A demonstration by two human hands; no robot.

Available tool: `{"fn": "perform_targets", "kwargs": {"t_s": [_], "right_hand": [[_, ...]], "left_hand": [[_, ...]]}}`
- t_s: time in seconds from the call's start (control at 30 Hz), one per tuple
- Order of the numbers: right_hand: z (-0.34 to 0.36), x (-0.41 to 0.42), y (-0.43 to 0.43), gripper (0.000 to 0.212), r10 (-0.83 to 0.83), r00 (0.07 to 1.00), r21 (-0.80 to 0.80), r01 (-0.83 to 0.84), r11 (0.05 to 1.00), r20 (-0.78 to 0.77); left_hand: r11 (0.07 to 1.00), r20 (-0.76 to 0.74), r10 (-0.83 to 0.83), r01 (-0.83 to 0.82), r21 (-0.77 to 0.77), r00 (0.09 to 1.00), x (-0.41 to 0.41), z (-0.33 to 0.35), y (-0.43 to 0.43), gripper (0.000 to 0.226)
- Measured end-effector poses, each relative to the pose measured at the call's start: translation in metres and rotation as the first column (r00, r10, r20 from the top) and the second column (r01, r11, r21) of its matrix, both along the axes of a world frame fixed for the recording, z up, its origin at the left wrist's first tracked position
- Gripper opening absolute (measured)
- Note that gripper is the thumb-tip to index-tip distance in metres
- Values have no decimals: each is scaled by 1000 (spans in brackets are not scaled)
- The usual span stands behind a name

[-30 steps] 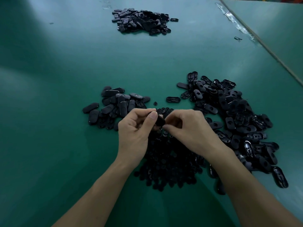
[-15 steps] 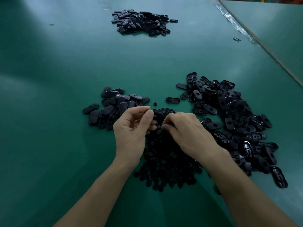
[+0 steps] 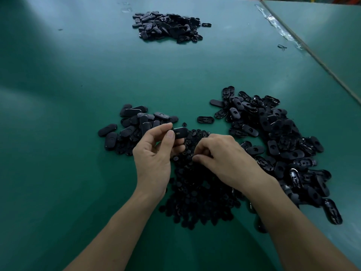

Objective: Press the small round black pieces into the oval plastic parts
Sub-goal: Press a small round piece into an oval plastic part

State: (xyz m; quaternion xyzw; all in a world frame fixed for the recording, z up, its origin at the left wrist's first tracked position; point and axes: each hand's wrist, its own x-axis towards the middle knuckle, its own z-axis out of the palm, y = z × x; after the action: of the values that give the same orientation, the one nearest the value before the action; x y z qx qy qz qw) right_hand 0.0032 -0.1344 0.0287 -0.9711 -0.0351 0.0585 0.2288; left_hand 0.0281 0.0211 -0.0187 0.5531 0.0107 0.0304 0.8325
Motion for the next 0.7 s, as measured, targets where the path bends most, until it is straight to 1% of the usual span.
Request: {"fn": "perform_targets", "kwargs": {"t_s": [0.23, 0.33, 0.4, 0.47, 0.6, 0.67, 0.7], "right_hand": [[-3, 2, 5, 15, 10, 1000, -55, -11, 998, -15], [-4, 1, 6, 11, 4, 1000, -65, -5, 998, -9], [-3, 1, 5, 12, -20, 1000, -13, 20, 1000, 3], [-3, 1, 3, 15, -54, 998, 81, 53, 995, 12], [2, 2, 0, 5, -100, 993, 214, 86, 973, 57], [4, 3, -1, 19, -104, 992, 228, 85, 970, 71], [5, 3, -1, 21, -105, 991, 226, 83, 971, 86]], "left_hand": [[1000, 8, 3, -4, 10, 1000, 0, 1, -1, 15], [1000, 11, 6, -7, 12, 1000, 0, 2, -2, 15], [1000, 13, 10, -10, 11, 1000, 0, 3, -2, 15], [1000, 16, 10, -11, 9, 1000, 0, 3, -2, 15], [1000, 15, -7, 7, 5, 1000, -2, 4, -3, 17], [1000, 1, -19, 19, -2, 1000, -3, 4, -2, 17], [1000, -5, -26, 26, -3, 1000, -3, 4, -2, 17]]}}
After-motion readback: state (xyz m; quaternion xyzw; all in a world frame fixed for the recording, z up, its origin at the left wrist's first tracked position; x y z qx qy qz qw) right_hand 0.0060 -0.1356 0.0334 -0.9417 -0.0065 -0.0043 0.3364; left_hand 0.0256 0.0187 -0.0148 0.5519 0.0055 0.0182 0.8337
